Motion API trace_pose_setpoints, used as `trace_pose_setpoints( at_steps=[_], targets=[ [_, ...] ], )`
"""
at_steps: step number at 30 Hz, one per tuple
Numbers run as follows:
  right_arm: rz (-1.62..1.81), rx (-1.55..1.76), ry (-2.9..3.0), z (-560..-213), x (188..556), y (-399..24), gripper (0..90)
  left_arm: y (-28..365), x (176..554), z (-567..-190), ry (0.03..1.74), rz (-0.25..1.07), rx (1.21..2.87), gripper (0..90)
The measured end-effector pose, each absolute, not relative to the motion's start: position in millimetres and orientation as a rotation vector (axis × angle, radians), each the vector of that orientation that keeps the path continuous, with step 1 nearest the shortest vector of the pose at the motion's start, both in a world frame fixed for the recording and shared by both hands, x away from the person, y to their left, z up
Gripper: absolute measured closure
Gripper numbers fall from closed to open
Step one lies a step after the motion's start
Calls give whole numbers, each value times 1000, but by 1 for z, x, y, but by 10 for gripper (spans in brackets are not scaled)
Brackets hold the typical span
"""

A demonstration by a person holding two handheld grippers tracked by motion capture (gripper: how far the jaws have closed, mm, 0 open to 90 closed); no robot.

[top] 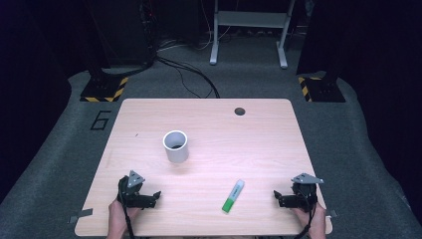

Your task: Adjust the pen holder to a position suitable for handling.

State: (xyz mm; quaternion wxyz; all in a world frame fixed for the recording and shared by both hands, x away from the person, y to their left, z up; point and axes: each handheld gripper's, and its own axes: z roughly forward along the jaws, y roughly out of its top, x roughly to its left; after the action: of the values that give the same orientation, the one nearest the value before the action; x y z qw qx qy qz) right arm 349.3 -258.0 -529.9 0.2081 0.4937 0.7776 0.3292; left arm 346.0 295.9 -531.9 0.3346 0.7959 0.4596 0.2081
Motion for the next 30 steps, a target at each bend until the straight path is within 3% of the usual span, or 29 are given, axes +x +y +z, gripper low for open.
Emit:
trace_pose_setpoints(
  at_steps=[8, 16, 30],
  targets=[
    [924, 1379, 2162, -530, 349, -257, 0, 296, 346, -531, 1212, 537, 2078, 1],
    [926, 1377, 2163, -530, 349, -258, 0, 301, 350, -528, 1224, 482, 1977, 1],
    [919, 1366, 2169, -530, 349, -258, 0, 293, 368, -501, 1174, 423, 1931, 2]
  ],
)
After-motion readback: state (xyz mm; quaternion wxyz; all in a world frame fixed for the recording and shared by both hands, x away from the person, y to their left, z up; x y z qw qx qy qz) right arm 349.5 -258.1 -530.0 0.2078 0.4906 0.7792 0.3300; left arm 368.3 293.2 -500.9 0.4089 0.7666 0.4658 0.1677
